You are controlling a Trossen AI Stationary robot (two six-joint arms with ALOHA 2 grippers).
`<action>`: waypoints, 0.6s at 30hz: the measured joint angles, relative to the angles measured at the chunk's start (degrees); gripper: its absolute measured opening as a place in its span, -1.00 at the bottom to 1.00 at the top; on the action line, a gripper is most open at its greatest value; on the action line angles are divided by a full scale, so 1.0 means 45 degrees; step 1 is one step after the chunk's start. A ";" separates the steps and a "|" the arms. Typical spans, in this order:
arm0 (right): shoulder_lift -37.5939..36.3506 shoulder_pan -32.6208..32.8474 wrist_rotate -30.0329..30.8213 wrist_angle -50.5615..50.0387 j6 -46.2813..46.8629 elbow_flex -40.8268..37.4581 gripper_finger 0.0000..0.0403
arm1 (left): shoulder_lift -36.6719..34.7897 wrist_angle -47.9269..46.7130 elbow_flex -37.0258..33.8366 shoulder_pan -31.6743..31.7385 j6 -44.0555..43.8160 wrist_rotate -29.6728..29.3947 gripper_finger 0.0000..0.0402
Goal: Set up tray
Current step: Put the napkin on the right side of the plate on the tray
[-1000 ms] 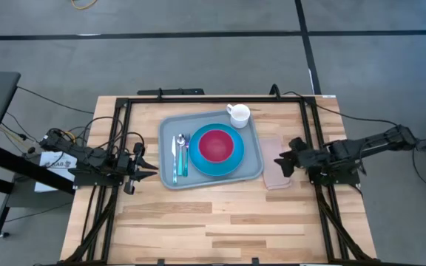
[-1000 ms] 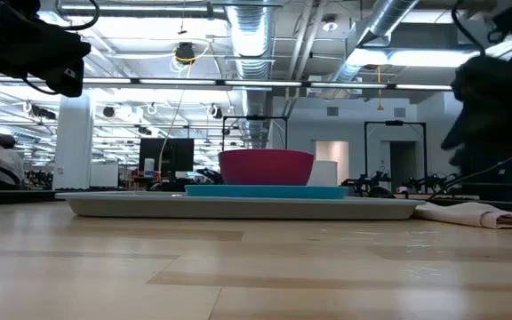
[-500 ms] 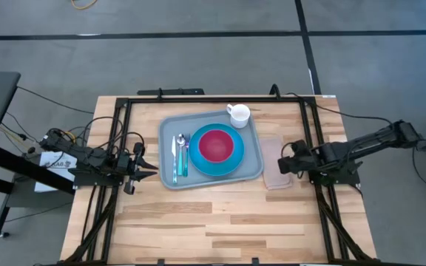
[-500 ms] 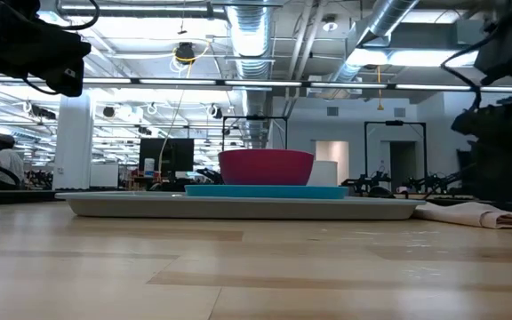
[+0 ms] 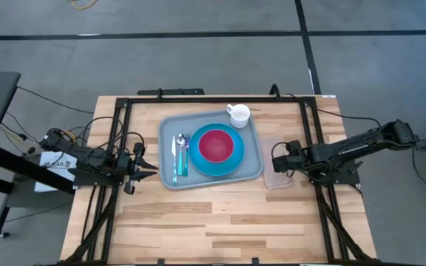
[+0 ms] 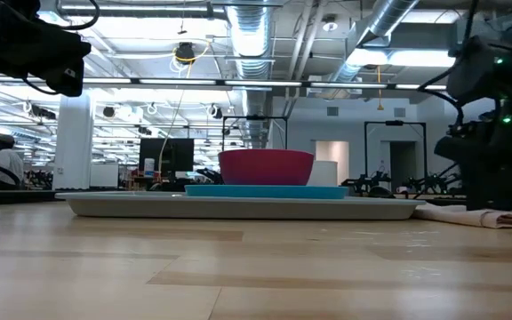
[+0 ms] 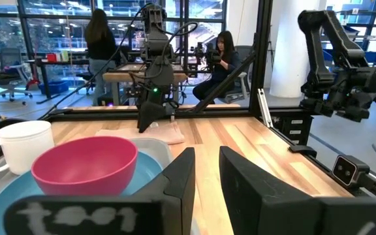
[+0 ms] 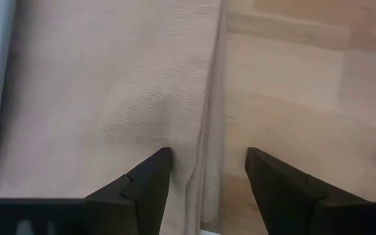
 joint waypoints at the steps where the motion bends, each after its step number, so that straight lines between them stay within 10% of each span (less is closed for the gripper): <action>1: 0.0196 -0.0068 0.0120 0.0241 -0.0007 0.0010 -0.05 | 0.0000 -0.0008 0.0000 -0.0001 -0.0008 0.0005 -0.71; 18: 0.1222 -0.0147 -0.0047 0.2219 -0.0196 0.0442 -0.48 | 0.0000 -0.0027 0.0003 -0.0001 -0.0102 0.0024 -0.71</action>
